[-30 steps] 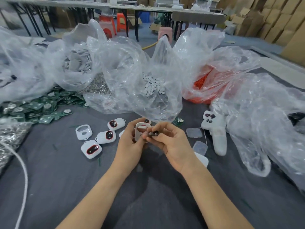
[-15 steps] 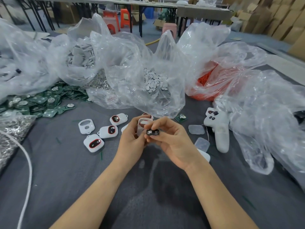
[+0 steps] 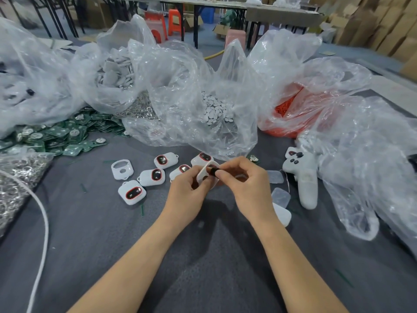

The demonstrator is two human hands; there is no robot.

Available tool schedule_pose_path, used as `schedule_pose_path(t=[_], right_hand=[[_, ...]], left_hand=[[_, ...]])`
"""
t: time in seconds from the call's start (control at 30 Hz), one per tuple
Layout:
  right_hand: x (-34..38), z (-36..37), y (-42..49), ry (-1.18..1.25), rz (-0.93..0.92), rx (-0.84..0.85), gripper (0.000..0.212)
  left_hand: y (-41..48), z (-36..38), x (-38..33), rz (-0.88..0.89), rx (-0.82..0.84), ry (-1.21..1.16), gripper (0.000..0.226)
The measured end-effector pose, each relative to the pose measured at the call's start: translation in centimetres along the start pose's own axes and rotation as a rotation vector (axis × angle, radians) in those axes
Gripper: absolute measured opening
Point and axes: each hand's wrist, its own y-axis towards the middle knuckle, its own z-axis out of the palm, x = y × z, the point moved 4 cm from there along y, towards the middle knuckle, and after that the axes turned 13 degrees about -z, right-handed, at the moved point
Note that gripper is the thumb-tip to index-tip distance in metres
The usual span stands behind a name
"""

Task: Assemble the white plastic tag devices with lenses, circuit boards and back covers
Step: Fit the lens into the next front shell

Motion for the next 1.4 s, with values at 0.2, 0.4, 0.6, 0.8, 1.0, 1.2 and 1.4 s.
schedule_pose_path(t=[0.2, 0.4, 0.6, 0.8, 1.0, 1.2, 1.4], right_hand=[[-0.7, 0.5, -0.2, 0.175, 0.123, -0.055, 0.024], [-1.1, 0.9, -0.2, 0.398, 0.224, -0.032, 0.027], [-1.5, 1.0, -0.3, 0.551, 0.318, -0.006, 0.019], [-1.9, 1.0, -0.3, 0.491, 0.343, 0.062, 0.015], [-2.0, 0.6, -0.3, 0.426, 0.407, 0.174, 0.014], [-1.5, 0.4, -0.4, 0.306, 0.334, 0.208, 0.017], [-1.2, 0.1, -0.1, 0.172, 0.235, 0.218, 0.016]], left_hand=[[-0.2, 0.1, -0.1, -0.015, 0.128, -0.085, 0.011], [-0.2, -0.1, -0.3, 0.002, 0.161, -0.066, 0.011], [-0.3, 0.1, -0.2, -0.049, 0.116, -0.118, 0.010], [-0.5, 0.1, -0.5, -0.029, 0.102, -0.106, 0.011], [-0.7, 0.1, -0.3, 0.005, 0.072, 0.025, 0.018], [-1.0, 0.3, -0.4, 0.045, 0.081, 0.059, 0.006], [-0.8, 0.3, -0.4, 0.090, 0.042, 0.131, 0.016]])
